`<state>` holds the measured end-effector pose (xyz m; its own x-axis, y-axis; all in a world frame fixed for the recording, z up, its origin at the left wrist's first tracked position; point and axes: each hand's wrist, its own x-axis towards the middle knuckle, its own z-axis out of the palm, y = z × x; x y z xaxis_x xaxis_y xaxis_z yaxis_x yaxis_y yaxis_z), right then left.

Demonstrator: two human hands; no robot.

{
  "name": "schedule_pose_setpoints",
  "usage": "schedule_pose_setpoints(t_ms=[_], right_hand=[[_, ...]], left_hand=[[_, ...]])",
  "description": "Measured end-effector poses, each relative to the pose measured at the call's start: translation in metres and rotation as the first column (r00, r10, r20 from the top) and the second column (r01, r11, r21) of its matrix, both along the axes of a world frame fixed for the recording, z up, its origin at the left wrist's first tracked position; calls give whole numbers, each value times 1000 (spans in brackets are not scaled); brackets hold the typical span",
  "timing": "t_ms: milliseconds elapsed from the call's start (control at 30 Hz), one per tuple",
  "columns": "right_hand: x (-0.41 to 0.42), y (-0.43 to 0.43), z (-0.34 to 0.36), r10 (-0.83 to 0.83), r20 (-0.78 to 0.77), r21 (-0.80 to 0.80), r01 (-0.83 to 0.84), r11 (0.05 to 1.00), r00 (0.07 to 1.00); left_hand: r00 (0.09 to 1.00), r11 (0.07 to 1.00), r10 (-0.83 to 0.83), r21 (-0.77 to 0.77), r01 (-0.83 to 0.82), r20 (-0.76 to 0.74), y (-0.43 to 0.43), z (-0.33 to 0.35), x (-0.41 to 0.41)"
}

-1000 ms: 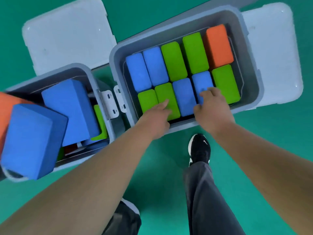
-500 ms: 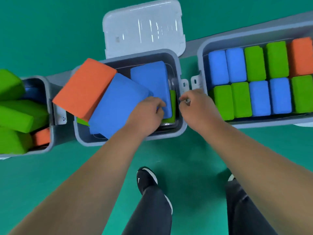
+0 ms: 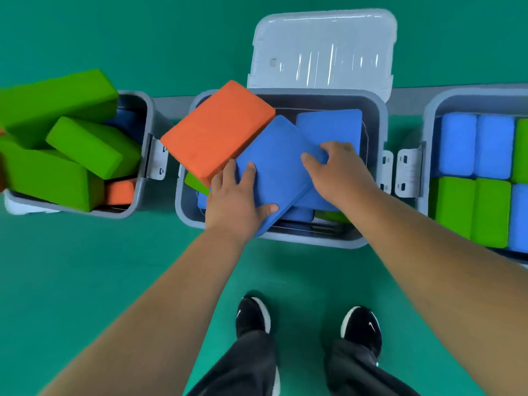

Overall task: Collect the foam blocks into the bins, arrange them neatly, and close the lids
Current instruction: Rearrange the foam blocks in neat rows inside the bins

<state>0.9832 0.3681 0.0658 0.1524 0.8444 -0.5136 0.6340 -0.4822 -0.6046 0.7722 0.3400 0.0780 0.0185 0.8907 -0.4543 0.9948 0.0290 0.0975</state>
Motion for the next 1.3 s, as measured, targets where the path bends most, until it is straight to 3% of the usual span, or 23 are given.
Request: schedule_pose_setpoints(t_ms=[400, 700, 933, 1300], right_hand=[[-3, 9, -39, -24, 18, 176, 21, 984, 1000], [-18, 58, -40, 270, 231, 176, -313, 933, 935], [-17, 71, -43, 321, 283, 151, -373, 916, 904], [0, 35, -28, 237, -18, 280, -223, 934, 971]], left_hand=[[994, 984, -106, 143, 106, -9, 9, -10, -17], [955, 961, -266, 37, 273, -129, 28, 0, -9], [937, 947, -302, 62, 317, -176, 31, -2, -10], [931, 927, -348, 109, 360, -114, 22, 2, -1]])
